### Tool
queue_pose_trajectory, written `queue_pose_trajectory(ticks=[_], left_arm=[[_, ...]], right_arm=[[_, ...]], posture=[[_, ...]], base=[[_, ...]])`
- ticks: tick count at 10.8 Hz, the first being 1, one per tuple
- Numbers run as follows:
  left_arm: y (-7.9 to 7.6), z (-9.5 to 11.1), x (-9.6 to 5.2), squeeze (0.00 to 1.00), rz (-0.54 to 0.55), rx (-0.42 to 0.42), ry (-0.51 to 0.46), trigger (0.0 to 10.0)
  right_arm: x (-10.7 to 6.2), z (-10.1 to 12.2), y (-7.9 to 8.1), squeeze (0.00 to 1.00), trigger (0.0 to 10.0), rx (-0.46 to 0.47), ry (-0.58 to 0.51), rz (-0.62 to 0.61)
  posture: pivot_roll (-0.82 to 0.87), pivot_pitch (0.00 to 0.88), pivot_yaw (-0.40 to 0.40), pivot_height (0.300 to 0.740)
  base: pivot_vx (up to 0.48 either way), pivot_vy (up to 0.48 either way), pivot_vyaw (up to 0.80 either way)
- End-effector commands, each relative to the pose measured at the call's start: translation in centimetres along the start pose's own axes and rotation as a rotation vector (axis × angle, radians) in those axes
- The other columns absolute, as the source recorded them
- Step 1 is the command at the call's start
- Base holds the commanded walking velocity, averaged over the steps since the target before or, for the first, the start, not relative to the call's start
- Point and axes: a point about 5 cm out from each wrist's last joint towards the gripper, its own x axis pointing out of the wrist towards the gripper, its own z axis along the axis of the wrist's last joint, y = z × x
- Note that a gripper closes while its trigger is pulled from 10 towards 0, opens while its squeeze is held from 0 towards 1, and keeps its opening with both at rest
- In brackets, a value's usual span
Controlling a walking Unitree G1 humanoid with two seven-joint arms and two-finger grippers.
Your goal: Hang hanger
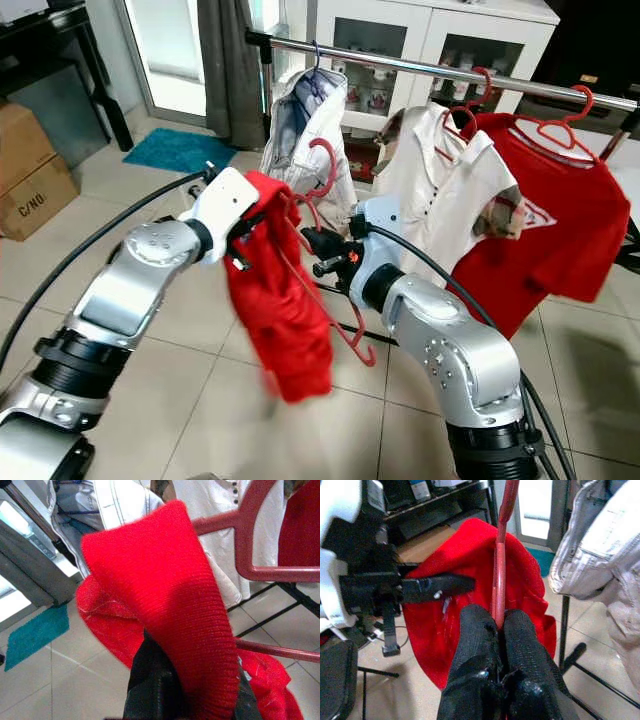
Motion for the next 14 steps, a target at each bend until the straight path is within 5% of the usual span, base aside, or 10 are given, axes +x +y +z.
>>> queue_pose_trajectory(ticks=[1,2,8,11,13,14], left_arm=[[-0.2,0.5,-0.2,0.00,-0.011,0.026,-0.014,10.0],[0.1,0.5,-0.4,1.00,-0.037,0.005,-0.030,10.0],[0.5,-0.5,-2.3,1.00,-0.225,0.009,0.009,10.0],[2.8,-0.3,-3.9,1.00,-0.250,-0.116,-0.102,10.0],[4.1,-0.2,-5.4,1.00,-0.320,-0.086,-0.164,10.0],[6.5,0.3,-7.0,1.00,-0.320,-0.043,-0.196,10.0]], right_arm=[[-0.1,0.5,0.3,0.00,10.0,-0.003,-0.041,0.020],[-0.1,0.6,0.4,0.00,10.0,-0.002,-0.051,0.039],[-0.1,1.2,0.1,0.00,10.0,0.030,-0.097,0.048],[-0.3,1.3,-0.1,0.00,10.0,0.054,-0.118,0.062],[-0.7,1.5,-0.3,0.00,10.0,0.038,-0.119,0.090],[-1.2,1.6,-0.4,0.00,10.0,0.001,-0.107,0.136]], posture=[[-0.15,0.000,-0.005,0.740],[-0.14,0.000,-0.004,0.740],[-0.14,0.000,-0.005,0.740],[-0.13,0.000,-0.004,0.740],[-0.13,0.000,-0.005,0.740],[-0.13,0.000,-0.007,0.740]], base=[[0.000,0.000,0.00],[0.000,0.000,0.00],[0.000,0.000,0.00],[0.000,0.000,0.00],[0.000,0.000,0.00],[0.000,0.000,0.00]])
